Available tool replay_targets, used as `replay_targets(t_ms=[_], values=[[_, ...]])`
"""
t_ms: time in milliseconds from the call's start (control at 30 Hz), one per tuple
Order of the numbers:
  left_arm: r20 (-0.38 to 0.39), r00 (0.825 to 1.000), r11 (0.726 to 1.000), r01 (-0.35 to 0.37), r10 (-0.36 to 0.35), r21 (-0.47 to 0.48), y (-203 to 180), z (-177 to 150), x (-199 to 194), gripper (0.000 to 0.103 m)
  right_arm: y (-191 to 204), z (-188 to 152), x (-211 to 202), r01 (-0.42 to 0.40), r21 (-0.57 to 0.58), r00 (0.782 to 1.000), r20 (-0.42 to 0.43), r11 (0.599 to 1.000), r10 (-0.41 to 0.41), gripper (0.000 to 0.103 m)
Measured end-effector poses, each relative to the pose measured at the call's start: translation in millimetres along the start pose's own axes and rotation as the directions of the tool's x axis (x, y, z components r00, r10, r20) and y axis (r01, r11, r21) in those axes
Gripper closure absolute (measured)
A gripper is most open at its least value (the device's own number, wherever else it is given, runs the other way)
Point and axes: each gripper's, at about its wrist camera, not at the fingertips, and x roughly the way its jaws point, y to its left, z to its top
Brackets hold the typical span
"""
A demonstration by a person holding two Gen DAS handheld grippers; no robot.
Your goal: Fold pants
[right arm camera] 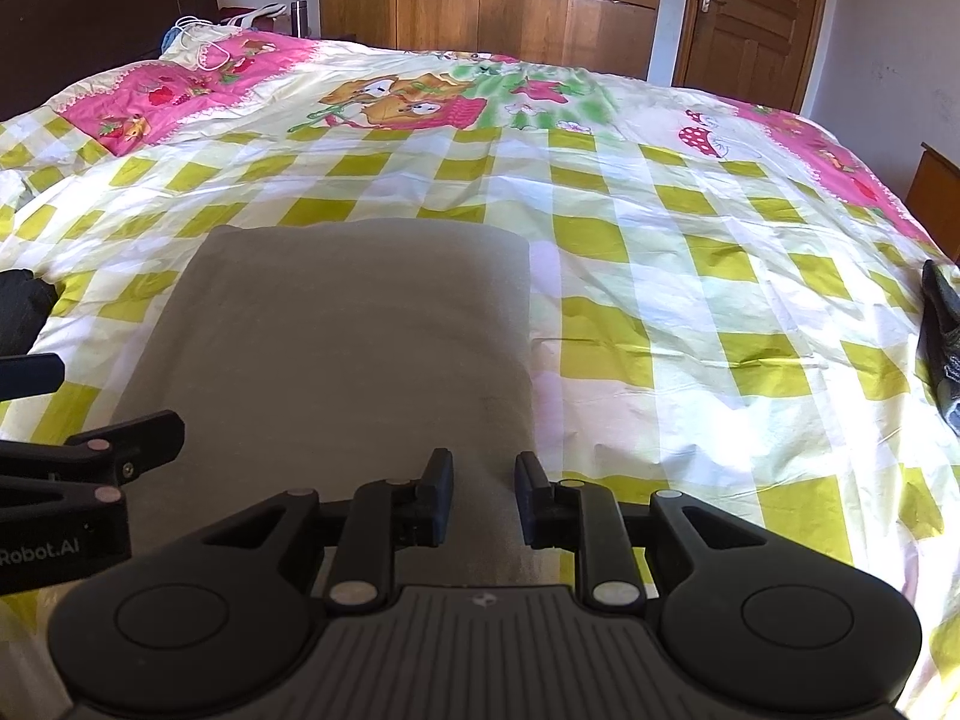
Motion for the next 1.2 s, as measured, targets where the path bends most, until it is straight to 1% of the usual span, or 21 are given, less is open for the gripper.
replay_targets(t_ms=[133, 333, 600, 767, 933, 1200], values=[[-0.001, 1.0, 1.0, -0.014, 0.014, 0.008, -1, -1, 1, 0.013, -1, 0, 1, -0.004, 0.003, 1.0, -0.002, 1.0, 0.004, 0.066], [-0.029, 1.0, 1.0, -0.001, 0.001, -0.021, 1, -1, 5, 0.01, -3, -1, 0, -0.012, 0.015, 1.0, 0.0, 1.0, 0.012, 0.065], [-0.023, 1.0, 0.999, -0.002, 0.001, -0.039, 2, -2, 1, 0.008, 2, -3, -5, -0.012, 0.008, 1.0, 0.006, 1.0, 0.012, 0.065], [-0.031, 0.999, 0.999, -0.02, 0.019, -0.044, 1, -1, 1, 0.005, 4, -4, -7, -0.008, 0.004, 1.0, 0.003, 1.0, 0.008, 0.062], [-0.036, 0.998, 0.999, -0.043, 0.042, -0.026, -2, 0, 1, 0.003, 7, -4, -9, -0.005, -0.002, 1.0, 0.004, 1.0, 0.005, 0.062], [-0.055, 0.998, 0.998, -0.033, 0.03, -0.047, 0, -1, 4, 0.003, 10, -5, -9, -0.005, -0.007, 1.0, 0.001, 1.0, 0.005, 0.062]])
